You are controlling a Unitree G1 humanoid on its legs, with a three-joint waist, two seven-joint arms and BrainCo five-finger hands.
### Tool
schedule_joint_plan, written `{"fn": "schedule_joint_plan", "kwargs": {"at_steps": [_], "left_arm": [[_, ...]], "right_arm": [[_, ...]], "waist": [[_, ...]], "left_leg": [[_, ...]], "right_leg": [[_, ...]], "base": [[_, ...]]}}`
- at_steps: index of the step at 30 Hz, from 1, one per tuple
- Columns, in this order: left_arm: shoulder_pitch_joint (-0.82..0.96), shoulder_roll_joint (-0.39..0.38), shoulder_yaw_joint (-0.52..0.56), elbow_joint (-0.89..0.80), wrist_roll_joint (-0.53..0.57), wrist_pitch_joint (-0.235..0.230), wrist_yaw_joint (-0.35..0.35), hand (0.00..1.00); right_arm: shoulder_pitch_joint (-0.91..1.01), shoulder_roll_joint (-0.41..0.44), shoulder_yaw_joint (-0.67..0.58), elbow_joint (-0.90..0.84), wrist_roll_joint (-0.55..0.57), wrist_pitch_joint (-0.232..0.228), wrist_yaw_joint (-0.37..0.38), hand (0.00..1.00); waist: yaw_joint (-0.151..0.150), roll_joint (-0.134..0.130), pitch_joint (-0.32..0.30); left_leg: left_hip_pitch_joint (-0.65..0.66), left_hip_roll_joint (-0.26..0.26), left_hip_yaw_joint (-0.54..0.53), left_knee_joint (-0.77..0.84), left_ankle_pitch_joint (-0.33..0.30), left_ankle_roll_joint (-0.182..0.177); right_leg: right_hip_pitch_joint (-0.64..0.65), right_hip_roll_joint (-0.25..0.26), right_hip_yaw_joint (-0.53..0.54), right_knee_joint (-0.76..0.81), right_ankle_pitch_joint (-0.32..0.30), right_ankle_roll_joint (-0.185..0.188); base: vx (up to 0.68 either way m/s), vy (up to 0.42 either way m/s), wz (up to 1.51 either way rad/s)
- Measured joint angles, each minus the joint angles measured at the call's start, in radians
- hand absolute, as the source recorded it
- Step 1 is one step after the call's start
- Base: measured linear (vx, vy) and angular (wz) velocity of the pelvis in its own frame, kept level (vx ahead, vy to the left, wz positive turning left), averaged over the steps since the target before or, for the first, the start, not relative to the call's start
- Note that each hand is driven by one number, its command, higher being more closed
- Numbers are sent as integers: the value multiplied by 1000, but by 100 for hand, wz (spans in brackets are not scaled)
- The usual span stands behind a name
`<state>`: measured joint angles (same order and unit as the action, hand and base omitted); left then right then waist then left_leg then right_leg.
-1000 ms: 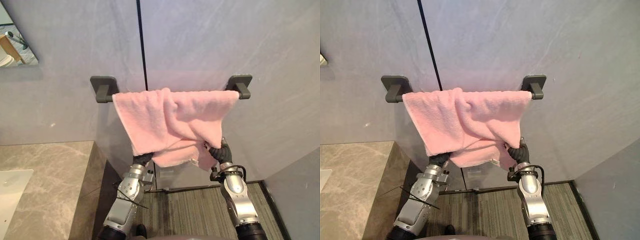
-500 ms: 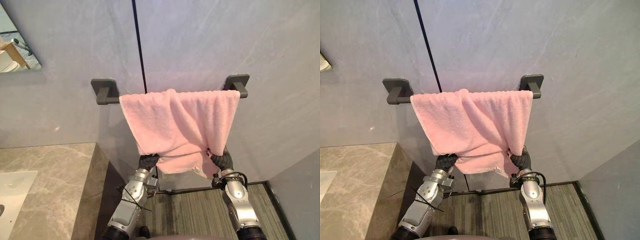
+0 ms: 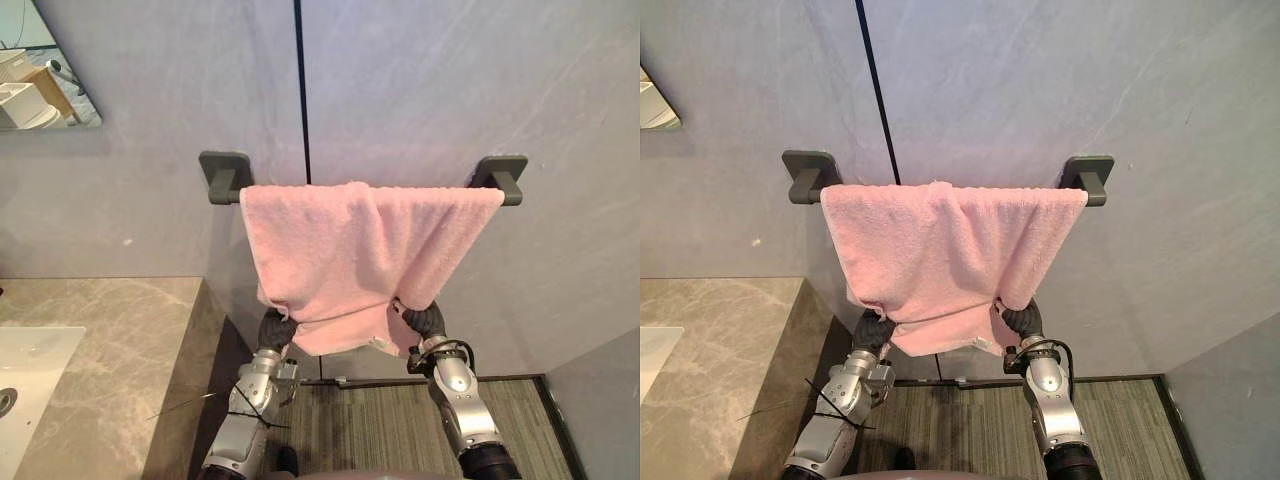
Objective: Organize washtable
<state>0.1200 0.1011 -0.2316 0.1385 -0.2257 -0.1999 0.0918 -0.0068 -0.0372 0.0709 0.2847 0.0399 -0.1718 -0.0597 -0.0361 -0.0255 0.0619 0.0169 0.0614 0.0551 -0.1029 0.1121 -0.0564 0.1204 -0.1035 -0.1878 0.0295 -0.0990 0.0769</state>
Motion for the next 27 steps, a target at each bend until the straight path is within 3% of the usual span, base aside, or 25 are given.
{"fn": "schedule_joint_plan", "kwargs": {"at_steps": [7,14,20,27], "left_arm": [[20,0,39,34,0,9,22,0],[29,-4,47,69,-9,24,25,0],[95,-52,77,69,-50,41,33,0],[155,-122,168,41,-97,63,55,0]], "right_arm": [[15,12,-42,16,29,3,-38,0],[59,42,-84,28,50,7,-74,0],[154,74,-122,57,77,63,-107,0],[269,100,-201,-96,88,71,-142,0]], "waist": [[3,-20,12],[12,-21,12],[25,-21,12],[47,-17,12]], "left_leg": [[14,0,1,0,-1,-1],[16,0,6,0,-1,-2],[26,6,18,0,-3,-4],[34,7,35,0,-7,-5]], "right_leg": [[17,0,0,-5,0,0],[18,0,4,-5,0,0],[25,0,10,-5,0,0],[15,-3,5,24,-4,6]], "base": [[-15,-6,0],[-5,-1,0],[-10,-10,-3],[-54,-3,-3]]}}
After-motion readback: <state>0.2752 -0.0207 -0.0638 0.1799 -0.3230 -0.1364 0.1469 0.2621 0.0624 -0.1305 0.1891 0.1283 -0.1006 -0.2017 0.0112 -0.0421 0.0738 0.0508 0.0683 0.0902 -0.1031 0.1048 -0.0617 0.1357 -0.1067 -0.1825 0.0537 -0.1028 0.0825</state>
